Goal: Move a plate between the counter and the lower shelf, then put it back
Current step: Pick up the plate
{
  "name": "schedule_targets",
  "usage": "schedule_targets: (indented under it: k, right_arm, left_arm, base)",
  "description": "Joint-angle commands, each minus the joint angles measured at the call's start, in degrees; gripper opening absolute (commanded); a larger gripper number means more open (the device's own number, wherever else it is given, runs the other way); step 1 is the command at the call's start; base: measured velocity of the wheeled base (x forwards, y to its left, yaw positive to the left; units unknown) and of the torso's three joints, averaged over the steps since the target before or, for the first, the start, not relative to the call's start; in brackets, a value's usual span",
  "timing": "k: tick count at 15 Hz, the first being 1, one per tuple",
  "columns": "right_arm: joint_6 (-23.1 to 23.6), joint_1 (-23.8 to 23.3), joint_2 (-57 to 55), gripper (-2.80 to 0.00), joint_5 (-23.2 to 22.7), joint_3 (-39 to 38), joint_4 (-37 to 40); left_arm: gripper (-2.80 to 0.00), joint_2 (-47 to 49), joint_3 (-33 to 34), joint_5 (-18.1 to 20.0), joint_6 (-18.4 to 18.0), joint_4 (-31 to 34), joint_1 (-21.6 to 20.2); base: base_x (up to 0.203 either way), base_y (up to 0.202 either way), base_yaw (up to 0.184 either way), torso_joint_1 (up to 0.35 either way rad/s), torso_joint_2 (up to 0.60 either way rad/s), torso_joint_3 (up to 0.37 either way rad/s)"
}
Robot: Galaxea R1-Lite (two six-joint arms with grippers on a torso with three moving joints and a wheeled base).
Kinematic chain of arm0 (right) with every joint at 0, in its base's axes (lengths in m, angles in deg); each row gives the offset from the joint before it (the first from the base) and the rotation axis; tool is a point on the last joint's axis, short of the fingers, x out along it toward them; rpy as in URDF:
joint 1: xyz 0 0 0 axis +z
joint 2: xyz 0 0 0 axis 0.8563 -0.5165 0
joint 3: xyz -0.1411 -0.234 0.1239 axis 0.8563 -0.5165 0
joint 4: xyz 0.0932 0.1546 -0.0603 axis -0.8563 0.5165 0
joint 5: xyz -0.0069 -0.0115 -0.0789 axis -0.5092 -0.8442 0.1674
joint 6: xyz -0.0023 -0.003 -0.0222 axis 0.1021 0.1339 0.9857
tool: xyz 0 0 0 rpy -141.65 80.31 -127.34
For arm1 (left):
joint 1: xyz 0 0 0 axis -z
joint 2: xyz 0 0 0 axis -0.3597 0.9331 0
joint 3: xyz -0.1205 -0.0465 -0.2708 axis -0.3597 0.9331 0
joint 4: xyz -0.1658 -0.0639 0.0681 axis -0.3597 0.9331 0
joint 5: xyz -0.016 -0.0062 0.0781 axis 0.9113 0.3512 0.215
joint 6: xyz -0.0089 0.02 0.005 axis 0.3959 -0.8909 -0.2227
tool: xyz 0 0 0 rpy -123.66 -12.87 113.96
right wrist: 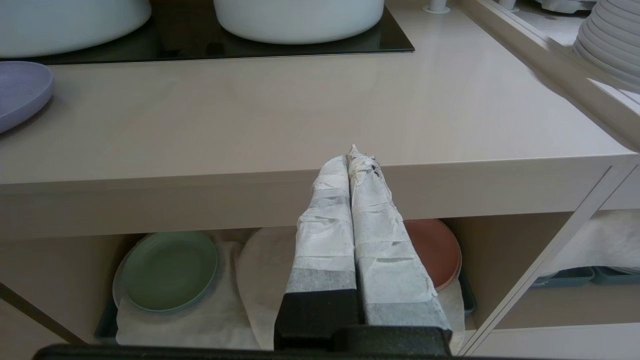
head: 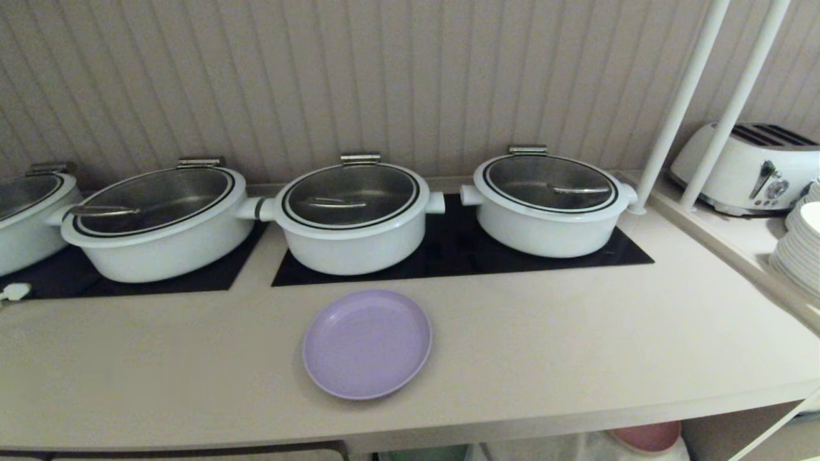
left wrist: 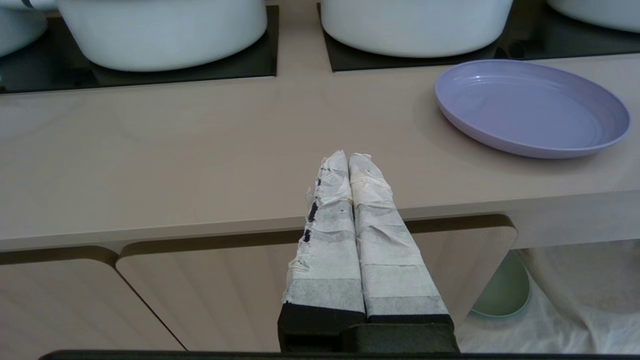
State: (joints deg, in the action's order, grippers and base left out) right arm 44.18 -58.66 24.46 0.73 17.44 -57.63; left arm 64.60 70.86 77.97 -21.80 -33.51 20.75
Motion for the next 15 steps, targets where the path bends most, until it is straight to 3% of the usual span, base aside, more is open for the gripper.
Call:
schedule_targets:
  k: [1, 15]
  right_arm:
    - [0.0, 0.0, -0.1, -2.80, 0.0, 0.0, 0.0]
    - [0.0, 0.0, -0.1, -2.80, 0.0, 0.0, 0.0]
  left_arm:
    - [-2.80, 0.0, 0.0, 0.0, -0.1, -0.1, 0.0]
    - [-2.80, 0.0, 0.0, 0.0, 0.6, 0.0, 0.0]
  base:
    - [0.000, 0.000, 0.000, 0.000, 0.00, 0.000]
    - [0.000, 0.000, 0.000, 0.000, 0.00, 0.000]
